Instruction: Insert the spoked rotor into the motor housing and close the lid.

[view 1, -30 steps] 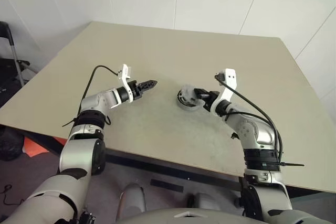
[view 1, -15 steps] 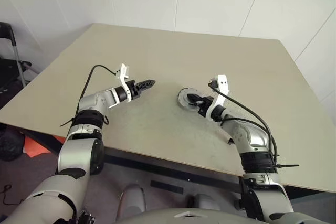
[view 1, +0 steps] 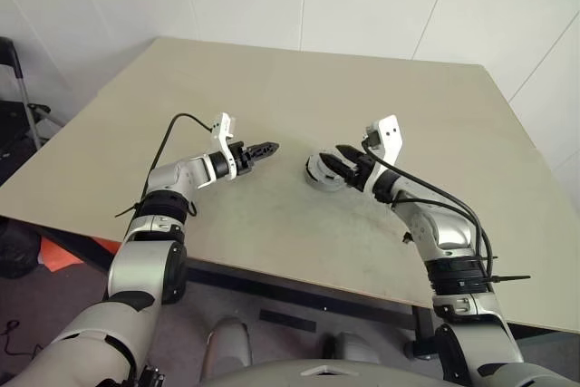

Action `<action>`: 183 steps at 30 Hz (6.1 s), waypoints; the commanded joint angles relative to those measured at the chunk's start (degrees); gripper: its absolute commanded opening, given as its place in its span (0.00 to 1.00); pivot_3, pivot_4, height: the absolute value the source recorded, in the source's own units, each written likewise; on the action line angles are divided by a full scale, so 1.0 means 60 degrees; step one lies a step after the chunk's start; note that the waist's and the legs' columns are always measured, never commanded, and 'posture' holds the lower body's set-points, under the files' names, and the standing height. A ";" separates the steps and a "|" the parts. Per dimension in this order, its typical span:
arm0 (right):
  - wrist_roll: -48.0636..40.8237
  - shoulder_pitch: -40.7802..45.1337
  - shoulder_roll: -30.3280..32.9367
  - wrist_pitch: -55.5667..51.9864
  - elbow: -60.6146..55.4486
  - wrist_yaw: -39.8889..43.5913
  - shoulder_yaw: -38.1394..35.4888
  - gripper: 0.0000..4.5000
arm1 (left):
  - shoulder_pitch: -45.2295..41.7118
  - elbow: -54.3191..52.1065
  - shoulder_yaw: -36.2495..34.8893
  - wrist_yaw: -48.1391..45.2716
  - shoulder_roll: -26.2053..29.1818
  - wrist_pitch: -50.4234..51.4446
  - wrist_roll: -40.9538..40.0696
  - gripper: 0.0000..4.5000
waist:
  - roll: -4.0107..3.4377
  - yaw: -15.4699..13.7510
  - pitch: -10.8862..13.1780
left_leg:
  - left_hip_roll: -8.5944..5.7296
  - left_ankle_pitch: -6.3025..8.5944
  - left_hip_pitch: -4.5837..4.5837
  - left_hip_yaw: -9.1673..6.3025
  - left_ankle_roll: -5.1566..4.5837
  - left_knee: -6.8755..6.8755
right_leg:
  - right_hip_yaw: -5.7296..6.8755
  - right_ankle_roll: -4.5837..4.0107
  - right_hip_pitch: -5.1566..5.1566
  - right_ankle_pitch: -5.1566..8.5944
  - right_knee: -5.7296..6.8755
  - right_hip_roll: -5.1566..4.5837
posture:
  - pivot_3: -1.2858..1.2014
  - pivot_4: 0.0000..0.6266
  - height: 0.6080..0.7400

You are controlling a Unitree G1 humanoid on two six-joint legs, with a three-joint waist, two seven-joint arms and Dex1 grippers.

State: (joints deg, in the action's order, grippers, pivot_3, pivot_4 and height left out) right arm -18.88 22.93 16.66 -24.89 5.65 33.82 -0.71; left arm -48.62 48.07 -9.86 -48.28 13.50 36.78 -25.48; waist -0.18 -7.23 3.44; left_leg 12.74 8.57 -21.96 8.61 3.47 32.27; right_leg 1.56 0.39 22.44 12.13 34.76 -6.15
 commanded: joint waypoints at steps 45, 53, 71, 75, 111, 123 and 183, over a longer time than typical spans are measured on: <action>0.1449 0.0696 -0.0117 0.0714 0.1698 -0.0482 0.0388 0.66 | -0.0059 -0.0391 -0.0212 0.0077 0.0266 -0.0048 -0.0060 0.55 | -0.0001 0.0006 0.0000 | -0.0002 0.0018 0.0008 0.0001 -0.0030 0.0005 | -0.0001 -0.0001 -0.0011 0.0000 0.0000 -0.0002 | 0.52 0.00 1.00; 0.1843 0.0680 -0.0256 0.1076 0.2186 -0.0693 0.0564 0.66 | -0.0039 -0.0437 -0.0207 0.0077 0.0250 -0.0039 -0.0070 0.55 | 0.0000 0.0013 0.0000 | -0.0001 0.0018 0.0026 0.0001 -0.0030 0.0005 | -0.0002 -0.0001 -0.0027 0.0000 0.0001 -0.0002 | 0.52 0.00 1.00; 0.1994 0.0690 0.0013 0.0183 0.2449 -0.0594 0.0815 0.66 | 0.0059 -0.0585 -0.0263 0.0091 0.0191 0.0002 -0.0104 0.55 | 0.0000 0.0016 0.0000 | -0.0001 0.0019 0.0070 0.0001 -0.0030 0.0004 | -0.0006 -0.0001 -0.0064 0.0000 0.0002 -0.0002 | 0.52 0.00 1.00; 0.2068 0.0746 0.0111 -0.0180 0.2596 -0.0677 0.0804 0.66 | 0.0080 -0.0624 -0.0268 0.0108 0.0169 0.0028 -0.0105 0.55 | 0.0002 0.0007 -0.0001 | -0.0002 0.0019 0.0081 0.0001 -0.0030 0.0003 | -0.0006 0.0000 -0.0077 0.0001 0.0001 -0.0003 | 0.52 0.00 1.00; 0.2163 0.0511 0.0560 -0.0765 0.2499 -0.0822 0.0992 0.66 | -0.2224 0.3201 -0.1867 0.2225 -0.2174 -0.0001 -0.0721 0.03 | 0.0004 -0.0044 -0.0026 | -0.0062 0.0024 0.0142 -0.0002 -0.0038 -0.0104 | -0.0013 0.0087 -0.0217 0.0051 -0.0194 -0.0026 | 0.52 0.00 1.00; 0.2093 0.0387 0.0532 -0.0845 0.2123 -0.0972 0.0837 0.66 | -0.2453 0.3843 -0.1548 0.2427 -0.2523 0.0186 0.0026 0.01 | 0.0004 -0.0083 -0.0026 | -0.0072 0.0024 0.0145 -0.0003 -0.0037 -0.0149 | -0.0008 0.0086 -0.0220 0.0051 -0.0204 -0.0034 | 0.52 0.00 1.00; -0.4164 0.0105 0.0477 -1.0176 0.0199 -0.1164 -0.5723 0.93 | -0.2648 0.3594 -0.1308 0.2185 -0.3082 0.0876 0.0705 0.00 | -0.0035 -0.0547 -0.0029 | -0.0158 0.0048 0.0035 0.0003 -0.0090 -0.0145 | 0.0034 0.0086 -0.0169 0.0050 -0.0200 -0.0141 | 0.52 0.00 1.00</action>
State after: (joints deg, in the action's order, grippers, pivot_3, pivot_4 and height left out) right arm -41.24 23.29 20.96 -83.14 8.04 27.36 -34.44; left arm -64.14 70.29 -18.05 -34.72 -4.32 41.74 -21.22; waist -0.39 -10.51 3.27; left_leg 11.80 8.85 -21.73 8.63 2.94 31.41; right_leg 1.78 0.91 21.43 12.43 33.59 -6.99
